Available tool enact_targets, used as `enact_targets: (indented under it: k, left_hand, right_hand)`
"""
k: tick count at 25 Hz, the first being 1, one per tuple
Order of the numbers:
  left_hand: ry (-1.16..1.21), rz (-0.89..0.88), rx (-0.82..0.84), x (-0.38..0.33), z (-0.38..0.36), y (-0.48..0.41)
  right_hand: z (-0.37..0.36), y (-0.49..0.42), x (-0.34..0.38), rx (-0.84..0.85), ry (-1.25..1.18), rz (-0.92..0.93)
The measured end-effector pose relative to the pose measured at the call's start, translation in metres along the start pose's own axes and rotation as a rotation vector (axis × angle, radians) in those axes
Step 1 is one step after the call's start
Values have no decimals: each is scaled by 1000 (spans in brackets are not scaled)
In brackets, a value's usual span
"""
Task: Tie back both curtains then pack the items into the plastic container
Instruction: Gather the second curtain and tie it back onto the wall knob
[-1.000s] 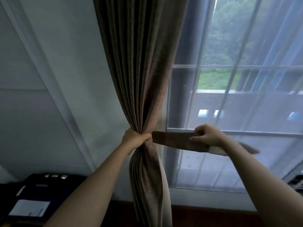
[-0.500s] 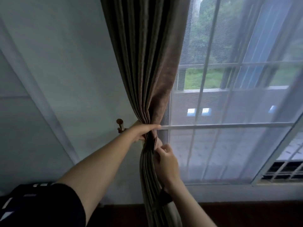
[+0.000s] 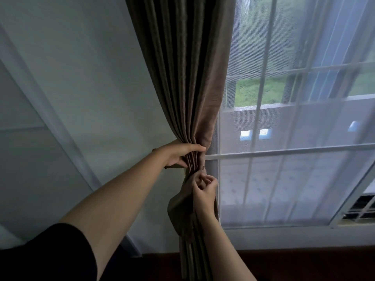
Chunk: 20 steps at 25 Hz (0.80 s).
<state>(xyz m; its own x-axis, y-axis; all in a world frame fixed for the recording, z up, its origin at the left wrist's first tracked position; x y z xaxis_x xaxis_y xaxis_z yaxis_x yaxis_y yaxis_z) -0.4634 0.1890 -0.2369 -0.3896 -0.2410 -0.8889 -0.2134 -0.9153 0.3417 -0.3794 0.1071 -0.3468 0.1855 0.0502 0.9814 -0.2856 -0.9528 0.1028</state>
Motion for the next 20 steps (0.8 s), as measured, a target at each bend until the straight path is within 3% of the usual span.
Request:
enact_targets:
  k: [3,6,10,13,17,20]
  left_hand:
    - [-17,6,27,-2,-1,0]
    - [-23,-8,32,-2,-3,1]
    - [-95,-63,75,-3,-2,2]
    - [-139,-130,85,-2,6,14]
    - [-238,-174,-140,52,33,20]
    - [-276,-210,-126,100,11,13]
  right_hand:
    - [-4,-20,0,60,222,27]
    - [-4,-32,6,-4,510,18]
    - [-13,-43,19,10,433,27]
    - [-12,-47,31,-25,574,106]
    - [-12,-49,32,8,679,161]
    - [-10,-45,31,69,711,206]
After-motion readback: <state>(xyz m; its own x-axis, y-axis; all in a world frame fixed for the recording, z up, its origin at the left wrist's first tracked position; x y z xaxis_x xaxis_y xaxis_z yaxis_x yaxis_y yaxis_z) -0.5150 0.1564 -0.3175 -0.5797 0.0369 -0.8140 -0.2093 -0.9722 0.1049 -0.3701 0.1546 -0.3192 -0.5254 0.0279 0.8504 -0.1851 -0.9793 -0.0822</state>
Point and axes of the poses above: each hand's wrist, its own y-axis away from the middle knuckle, its own z-axis out of the back of the hand, x = y × z, the point moved 7 cm from there along -y, towards the middle knuckle, and after that the axes turned 2 degrees about y, right-handed, at the moved point
